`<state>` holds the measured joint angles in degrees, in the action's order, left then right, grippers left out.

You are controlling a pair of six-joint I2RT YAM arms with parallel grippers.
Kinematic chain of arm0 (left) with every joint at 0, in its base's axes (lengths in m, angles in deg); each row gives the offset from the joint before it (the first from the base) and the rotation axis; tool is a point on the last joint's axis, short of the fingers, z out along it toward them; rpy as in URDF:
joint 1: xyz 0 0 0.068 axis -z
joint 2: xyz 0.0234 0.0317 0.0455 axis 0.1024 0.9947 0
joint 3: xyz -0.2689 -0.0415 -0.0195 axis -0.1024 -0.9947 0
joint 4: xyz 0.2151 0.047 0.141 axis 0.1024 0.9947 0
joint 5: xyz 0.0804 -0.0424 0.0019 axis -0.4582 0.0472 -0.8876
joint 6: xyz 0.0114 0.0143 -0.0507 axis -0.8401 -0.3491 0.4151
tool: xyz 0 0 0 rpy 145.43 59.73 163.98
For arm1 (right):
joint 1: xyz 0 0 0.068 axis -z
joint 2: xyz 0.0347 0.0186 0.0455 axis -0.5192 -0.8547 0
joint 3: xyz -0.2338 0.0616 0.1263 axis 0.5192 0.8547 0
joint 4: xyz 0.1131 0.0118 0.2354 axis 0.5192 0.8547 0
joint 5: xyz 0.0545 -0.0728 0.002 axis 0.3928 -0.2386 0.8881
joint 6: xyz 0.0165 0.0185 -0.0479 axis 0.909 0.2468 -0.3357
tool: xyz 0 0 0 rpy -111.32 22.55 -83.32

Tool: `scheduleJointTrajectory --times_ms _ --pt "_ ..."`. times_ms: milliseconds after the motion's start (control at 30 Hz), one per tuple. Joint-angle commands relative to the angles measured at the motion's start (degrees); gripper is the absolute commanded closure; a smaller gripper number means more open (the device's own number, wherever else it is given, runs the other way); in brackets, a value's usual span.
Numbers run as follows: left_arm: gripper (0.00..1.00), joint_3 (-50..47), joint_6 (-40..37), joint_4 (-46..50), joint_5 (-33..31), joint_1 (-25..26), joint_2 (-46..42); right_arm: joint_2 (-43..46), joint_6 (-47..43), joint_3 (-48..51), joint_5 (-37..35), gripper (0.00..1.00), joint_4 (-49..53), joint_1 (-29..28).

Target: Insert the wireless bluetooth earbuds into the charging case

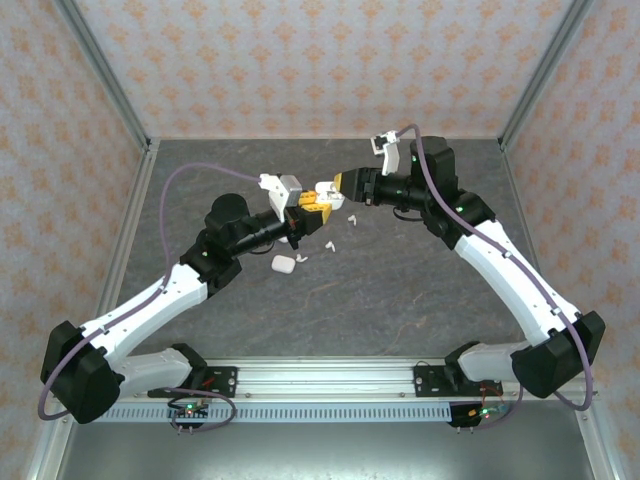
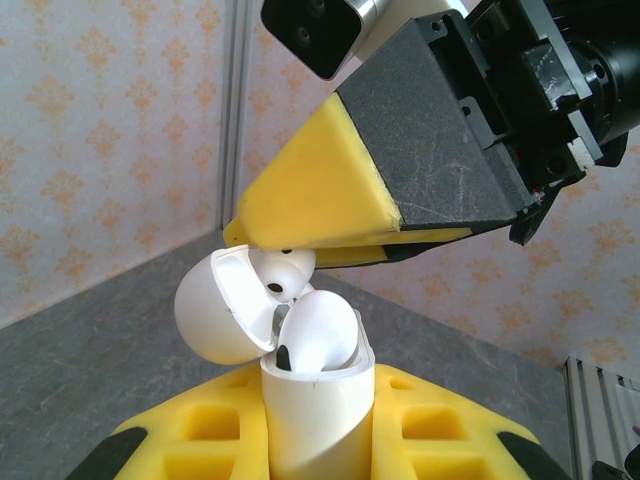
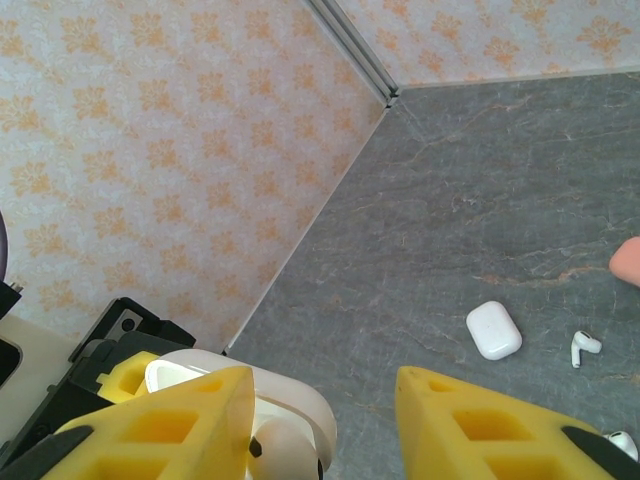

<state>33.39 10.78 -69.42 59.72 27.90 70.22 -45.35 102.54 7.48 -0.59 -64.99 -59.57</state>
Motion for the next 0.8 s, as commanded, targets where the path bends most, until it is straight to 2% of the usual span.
scheduleJointTrajectory --times_ms 0,400,767 --pt "1.0 0.03 0.4 -3.27 -0.28 0.4 -1.72 1.01 -1.02 -0.82 0.76 0.59 1.05 0.26" --pt "1.0 0.11 0.5 -3.54 -0.81 0.39 -1.29 2.1 -1.75 -0.31 1.11 0.59 2.02 0.23" --pt "1.0 0.47 0.49 -3.43 -1.02 0.36 -0.07 2.52 -1.88 0.12 2.3 0.7 1.69 0.26"
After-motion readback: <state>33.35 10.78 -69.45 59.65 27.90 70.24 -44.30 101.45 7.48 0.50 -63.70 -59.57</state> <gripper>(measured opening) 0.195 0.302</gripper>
